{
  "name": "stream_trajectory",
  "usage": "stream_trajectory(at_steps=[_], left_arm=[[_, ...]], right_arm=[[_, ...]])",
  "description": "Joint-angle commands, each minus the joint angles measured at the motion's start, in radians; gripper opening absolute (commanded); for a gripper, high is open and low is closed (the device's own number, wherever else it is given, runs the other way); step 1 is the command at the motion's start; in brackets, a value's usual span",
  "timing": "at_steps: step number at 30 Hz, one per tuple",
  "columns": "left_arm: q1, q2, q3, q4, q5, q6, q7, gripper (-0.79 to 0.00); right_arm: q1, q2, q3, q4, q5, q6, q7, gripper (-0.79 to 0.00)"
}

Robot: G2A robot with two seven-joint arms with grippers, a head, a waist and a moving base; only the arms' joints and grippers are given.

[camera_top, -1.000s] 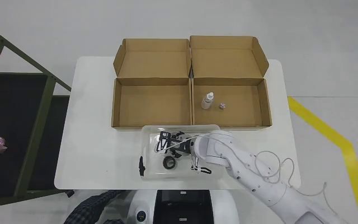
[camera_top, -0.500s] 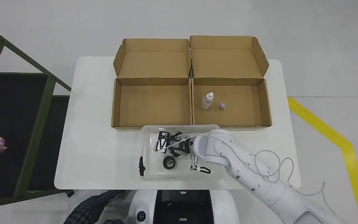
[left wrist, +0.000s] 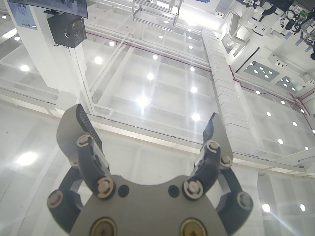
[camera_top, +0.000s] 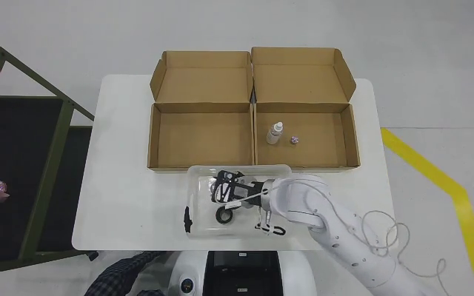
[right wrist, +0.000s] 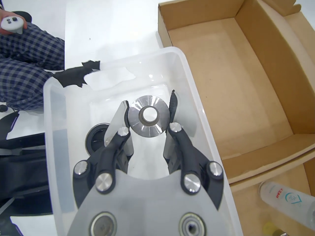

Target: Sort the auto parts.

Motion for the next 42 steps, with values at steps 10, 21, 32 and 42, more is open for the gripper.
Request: stream_trajectory(at_steps=[10,21,32,42], left_arm=[[0.000,0.000,0.000,0.000,0.000,0.000,0.000,0.000],[0.000,0.000,0.000,0.000,0.000,0.000,0.000,0.000],[0.000,0.000,0.000,0.000,0.000,0.000,0.000,0.000],[0.000,0.000,0.000,0.000,0.000,0.000,0.000,0.000]], right_arm=[[-0.086,0.026,0.132,-0.109,0.077,-0.003,-0.081,-0.785],[-0.172,0.053,0.329,-0.172,0.217,-0.016,-0.178,-0.785],[-0.240,0.073,0.458,-0.180,0.347,-0.072,-0.226,-0.785],[-0.270,0.083,0.521,-0.161,0.430,-0.108,-0.265,-0.785]])
